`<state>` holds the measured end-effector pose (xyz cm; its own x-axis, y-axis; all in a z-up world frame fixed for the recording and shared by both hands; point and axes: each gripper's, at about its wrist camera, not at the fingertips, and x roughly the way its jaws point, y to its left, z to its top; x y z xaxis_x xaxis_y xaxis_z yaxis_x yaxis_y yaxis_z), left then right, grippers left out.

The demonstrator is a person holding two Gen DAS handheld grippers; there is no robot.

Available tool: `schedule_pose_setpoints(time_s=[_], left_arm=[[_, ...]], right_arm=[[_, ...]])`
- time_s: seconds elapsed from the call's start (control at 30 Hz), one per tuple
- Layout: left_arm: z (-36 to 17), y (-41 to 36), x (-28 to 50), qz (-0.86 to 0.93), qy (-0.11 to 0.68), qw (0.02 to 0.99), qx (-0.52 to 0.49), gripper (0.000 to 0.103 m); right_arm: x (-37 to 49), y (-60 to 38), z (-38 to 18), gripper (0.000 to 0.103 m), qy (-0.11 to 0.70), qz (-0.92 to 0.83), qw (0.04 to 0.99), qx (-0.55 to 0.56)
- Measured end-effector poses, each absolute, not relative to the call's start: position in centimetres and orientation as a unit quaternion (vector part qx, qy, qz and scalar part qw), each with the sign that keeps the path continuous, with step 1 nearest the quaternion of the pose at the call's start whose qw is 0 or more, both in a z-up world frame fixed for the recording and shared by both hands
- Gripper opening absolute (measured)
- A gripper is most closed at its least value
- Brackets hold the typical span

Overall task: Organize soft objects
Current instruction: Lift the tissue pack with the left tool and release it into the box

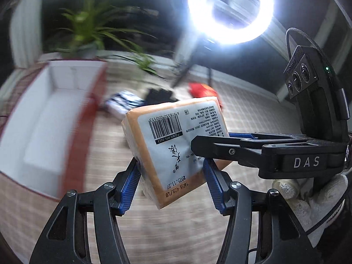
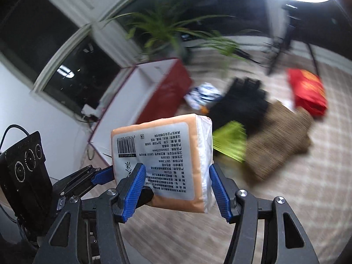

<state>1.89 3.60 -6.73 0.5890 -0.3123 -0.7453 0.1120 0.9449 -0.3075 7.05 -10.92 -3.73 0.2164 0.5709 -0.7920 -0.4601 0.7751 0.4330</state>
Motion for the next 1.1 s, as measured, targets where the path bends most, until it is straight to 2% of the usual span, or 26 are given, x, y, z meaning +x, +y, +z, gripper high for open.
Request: schedule_pose_setpoints(time_s=[0.4,0.7,1.1], left_arm=[[-6.9,15.0,1.9,-0.016,0.417,0.899,-0.134,0.056],[-7.5,18.0,2.3,0.020,0.418,0.897,-0.140,0.057],[-7.5,18.0,2.5,0.044,0.415,0.902,-0.109,0.058]], right_arm=[[8.4,2.6,-3.6,0.056,0.521,0.399,0.754,0.002],[9.3,7.3,-4.7,0.056,0.528,0.413,0.741,-0.030],[10.0,8.1,-4.8,0.056,0.515,0.414,0.749,-0.054]])
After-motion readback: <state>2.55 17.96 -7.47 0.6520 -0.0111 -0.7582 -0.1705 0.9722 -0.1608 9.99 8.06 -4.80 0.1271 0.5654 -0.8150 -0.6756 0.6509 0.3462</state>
